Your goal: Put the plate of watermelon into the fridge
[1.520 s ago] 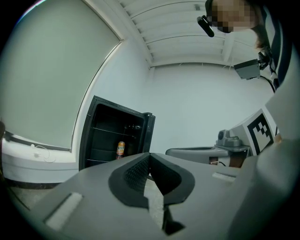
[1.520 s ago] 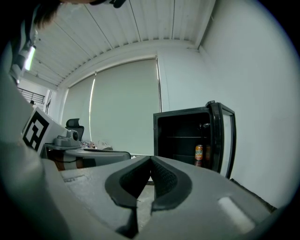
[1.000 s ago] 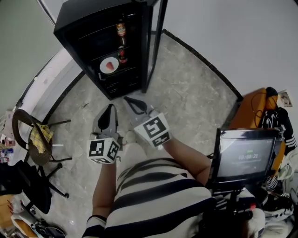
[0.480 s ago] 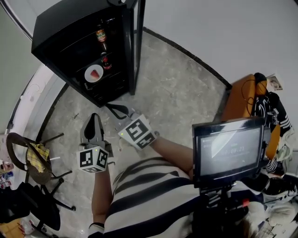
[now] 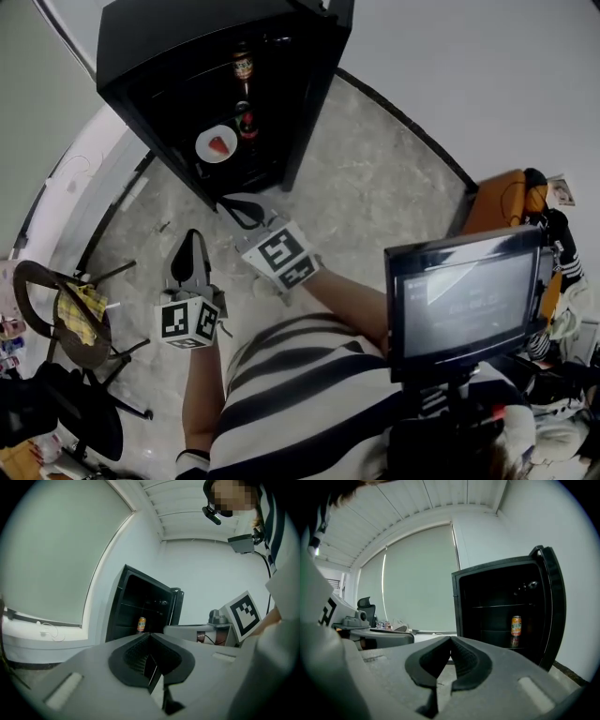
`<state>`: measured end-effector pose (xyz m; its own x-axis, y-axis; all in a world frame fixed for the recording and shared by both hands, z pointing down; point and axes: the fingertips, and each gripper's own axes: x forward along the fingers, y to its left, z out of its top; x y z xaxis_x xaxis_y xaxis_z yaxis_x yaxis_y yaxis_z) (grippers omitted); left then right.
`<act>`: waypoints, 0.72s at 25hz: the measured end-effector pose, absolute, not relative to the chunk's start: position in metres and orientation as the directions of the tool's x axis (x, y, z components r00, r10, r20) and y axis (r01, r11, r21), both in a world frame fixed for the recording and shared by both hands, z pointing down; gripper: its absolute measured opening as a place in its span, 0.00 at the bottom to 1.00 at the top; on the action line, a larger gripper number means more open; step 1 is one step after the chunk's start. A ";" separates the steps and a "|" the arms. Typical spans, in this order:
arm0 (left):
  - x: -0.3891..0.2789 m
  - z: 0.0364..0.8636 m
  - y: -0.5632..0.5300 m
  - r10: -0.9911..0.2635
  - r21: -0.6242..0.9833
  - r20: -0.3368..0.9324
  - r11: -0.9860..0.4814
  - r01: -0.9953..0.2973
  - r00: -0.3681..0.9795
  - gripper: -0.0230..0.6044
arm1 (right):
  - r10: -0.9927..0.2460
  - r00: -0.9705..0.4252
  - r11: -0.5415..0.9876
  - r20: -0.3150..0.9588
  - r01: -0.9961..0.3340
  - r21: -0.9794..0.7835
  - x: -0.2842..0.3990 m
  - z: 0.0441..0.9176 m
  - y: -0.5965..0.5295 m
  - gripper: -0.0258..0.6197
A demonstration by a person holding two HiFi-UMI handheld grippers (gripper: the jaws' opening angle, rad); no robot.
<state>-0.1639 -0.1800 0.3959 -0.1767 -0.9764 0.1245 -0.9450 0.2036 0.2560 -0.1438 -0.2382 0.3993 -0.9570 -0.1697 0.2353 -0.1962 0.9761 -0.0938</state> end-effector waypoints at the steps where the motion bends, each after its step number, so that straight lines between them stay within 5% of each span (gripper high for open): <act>1: -0.170 0.398 -0.177 -0.974 0.256 0.131 0.215 -0.942 -0.187 0.04 | -0.163 -0.957 0.977 0.242 -0.190 -0.094 -0.150 0.403 -0.239 0.03; 12: -0.211 0.395 -0.185 -0.937 0.247 0.128 0.348 -0.904 -0.326 0.04 | 0.002 -0.981 0.998 0.195 -0.011 -0.067 -0.206 0.389 -0.250 0.03; 18: -0.217 0.382 -0.213 -0.944 0.236 0.099 0.329 -0.914 -0.314 0.04 | -0.022 -0.984 0.999 0.179 -0.028 -0.033 -0.214 0.374 -0.277 0.03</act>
